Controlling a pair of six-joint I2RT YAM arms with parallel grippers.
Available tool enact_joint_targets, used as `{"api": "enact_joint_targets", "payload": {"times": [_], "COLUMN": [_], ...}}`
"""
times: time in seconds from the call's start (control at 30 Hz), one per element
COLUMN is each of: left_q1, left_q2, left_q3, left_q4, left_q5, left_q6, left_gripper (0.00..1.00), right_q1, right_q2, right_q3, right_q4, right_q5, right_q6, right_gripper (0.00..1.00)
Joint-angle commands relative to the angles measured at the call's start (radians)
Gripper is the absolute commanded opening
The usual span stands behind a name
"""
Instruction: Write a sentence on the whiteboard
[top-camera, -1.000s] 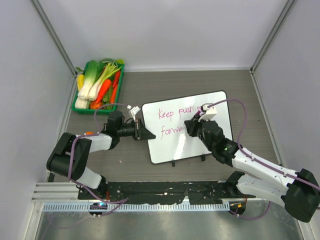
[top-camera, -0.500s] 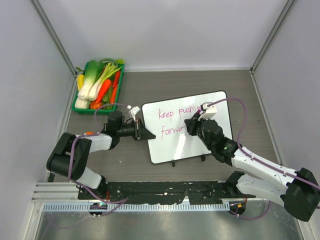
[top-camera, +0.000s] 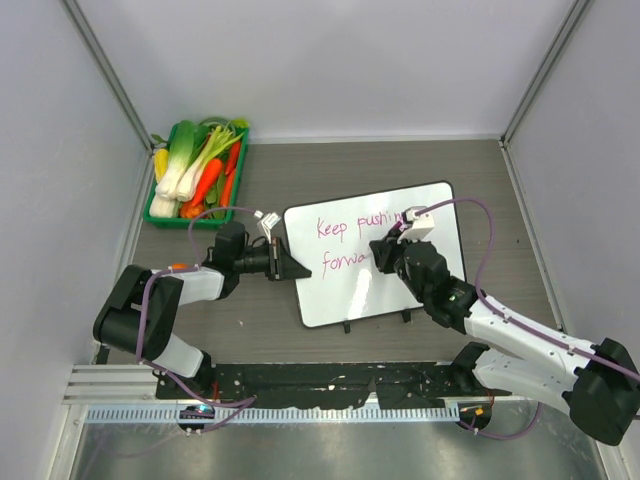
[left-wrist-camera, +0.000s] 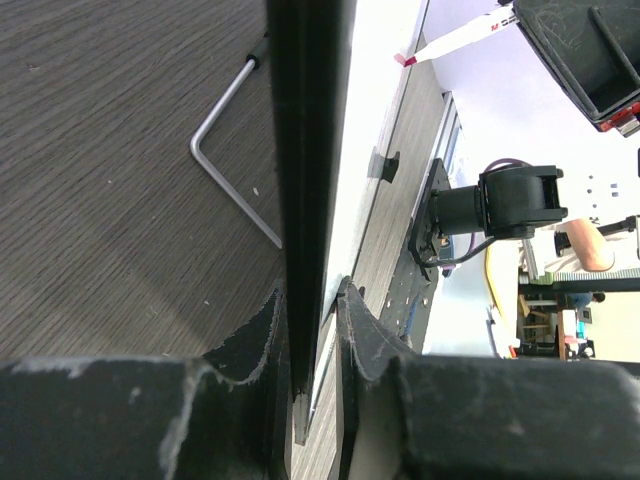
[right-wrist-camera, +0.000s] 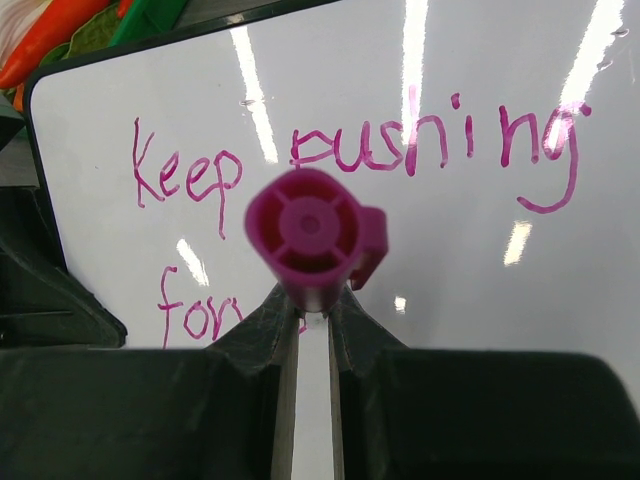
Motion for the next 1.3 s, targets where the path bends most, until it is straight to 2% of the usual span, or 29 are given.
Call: {"api": "enact_joint_targets", "payload": {"times": [0.0,0.57,0.8,1.27], "left_q1": [-0.02,-0.02,-0.02,-0.022], "left_q2": [0.035,0.035,0.034,0.034], "left_q3": [-0.016,-0.016,-0.016,-0.016], "left_q4": [-0.133,-0.133,-0.133,-0.133], "left_q5": [-0.189,-0.189,-0.188,-0.188], "left_q6": [0.118,0.12,0.12,0.12], "left_gripper": [0.0,0.0,0.0,0.0], "right_q1": [-0.004,-0.003,-0.006,-0.017], "right_q2": [-0.005,-0.055,-0.024,0.008], "right_q3": [-0.019,0.083,0.13,0.064], "right_q4": [-0.065,-0.073,-0.056,-0.033], "right_q5": [0.025,-0.014,0.02,0.028], "right_q6": [-0.019,-0.038,-0.068,-0.056], "right_gripper": [0.01,0.01,0.01,0.01]}}
